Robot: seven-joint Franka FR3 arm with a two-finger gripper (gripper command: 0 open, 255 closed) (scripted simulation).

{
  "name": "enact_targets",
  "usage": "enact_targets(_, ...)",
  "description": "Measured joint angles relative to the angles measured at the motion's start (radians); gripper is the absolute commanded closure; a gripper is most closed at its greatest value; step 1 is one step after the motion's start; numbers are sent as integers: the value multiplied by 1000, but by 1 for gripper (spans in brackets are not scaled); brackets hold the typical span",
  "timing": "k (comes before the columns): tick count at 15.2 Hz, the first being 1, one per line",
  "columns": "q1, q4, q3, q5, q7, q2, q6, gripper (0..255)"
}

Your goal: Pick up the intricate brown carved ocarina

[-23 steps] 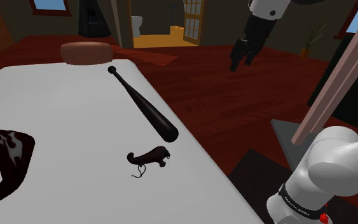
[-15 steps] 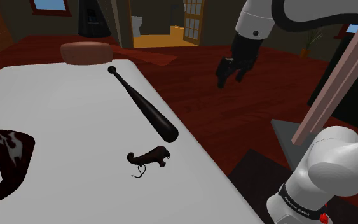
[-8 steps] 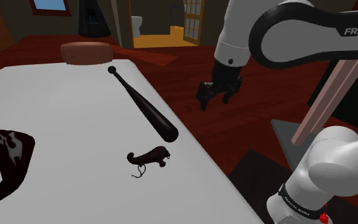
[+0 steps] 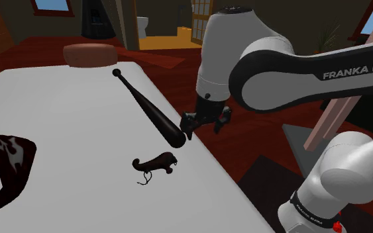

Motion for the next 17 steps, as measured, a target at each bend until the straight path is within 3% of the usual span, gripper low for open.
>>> enact_targets(5,-58,56,157,-13,205,166,99,0)
enact_targets(10,-148,142,317,-114,437,368,179,0)
enact_targets(17,-187,128,382,-216,553,489,274,0)
